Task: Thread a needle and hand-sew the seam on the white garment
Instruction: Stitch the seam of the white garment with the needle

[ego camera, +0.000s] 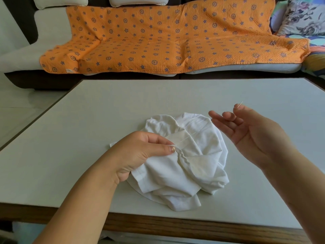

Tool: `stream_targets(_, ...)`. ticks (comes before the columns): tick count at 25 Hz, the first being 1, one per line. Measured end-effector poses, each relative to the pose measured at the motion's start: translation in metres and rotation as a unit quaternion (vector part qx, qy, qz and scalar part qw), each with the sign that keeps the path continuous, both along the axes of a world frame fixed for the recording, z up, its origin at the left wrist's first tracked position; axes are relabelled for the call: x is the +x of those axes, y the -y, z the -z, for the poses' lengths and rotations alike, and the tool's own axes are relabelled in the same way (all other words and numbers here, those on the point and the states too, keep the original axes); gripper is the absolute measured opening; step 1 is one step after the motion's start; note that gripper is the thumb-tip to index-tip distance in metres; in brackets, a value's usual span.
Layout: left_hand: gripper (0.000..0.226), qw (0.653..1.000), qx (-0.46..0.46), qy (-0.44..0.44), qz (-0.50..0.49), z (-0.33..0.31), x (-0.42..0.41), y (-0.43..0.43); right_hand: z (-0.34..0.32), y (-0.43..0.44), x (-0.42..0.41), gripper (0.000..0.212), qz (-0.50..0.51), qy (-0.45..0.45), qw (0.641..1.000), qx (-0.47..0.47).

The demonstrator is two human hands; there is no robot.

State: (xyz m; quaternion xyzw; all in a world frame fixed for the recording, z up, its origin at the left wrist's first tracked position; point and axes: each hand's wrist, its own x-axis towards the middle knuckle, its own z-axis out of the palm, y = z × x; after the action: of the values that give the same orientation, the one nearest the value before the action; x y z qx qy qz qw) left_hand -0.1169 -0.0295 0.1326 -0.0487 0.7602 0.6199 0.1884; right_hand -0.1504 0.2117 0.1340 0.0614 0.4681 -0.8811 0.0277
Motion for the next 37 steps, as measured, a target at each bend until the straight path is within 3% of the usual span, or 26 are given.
stream_targets(3,0.01,1.0,-0.002,-0.002,0.003,-0.001,0.0,0.0,0.01,-0.002,-0.008,0.013,0.111,-0.014,0.978,0.175)
stream_targets(6,0.021,1.0,0.002,-0.007,0.0,-0.002,0.001,0.002,0.017,-0.006,-0.013,0.016,0.183,-0.049,0.923,0.336)
stream_targets(11,0.021,1.0,-0.002,-0.011,-0.006,-0.001,0.0,0.005,0.016,-0.005,-0.012,0.021,0.209,-0.071,0.883,0.415)
stream_targets(13,0.012,1.0,-0.005,-0.009,-0.008,0.0,-0.001,0.005,0.008,0.005,0.0,0.018,0.158,-0.077,0.903,0.391)
stream_targets(16,0.01,1.0,-0.009,-0.009,-0.005,0.0,-0.001,0.004,-0.003,0.032,0.036,0.012,-0.033,-0.084,0.946,0.312)
stream_targets(18,0.014,1.0,-0.009,-0.01,-0.006,0.0,-0.001,0.004,-0.006,0.052,0.059,0.008,-0.154,-0.072,0.939,0.298)
stream_targets(20,0.012,1.0,-0.014,-0.014,-0.005,0.0,-0.001,0.003,-0.002,0.062,0.071,0.012,-0.212,-0.049,0.925,0.311)
stream_targets(29,0.026,1.0,0.003,-0.021,0.001,-0.003,0.0,0.004,0.011,0.063,0.063,0.011,-0.213,-0.039,0.9,0.377)
stream_targets(37,0.005,0.999,-0.005,-0.032,0.009,-0.002,0.001,0.005,0.011,0.062,0.061,0.011,-0.224,-0.033,0.897,0.381)
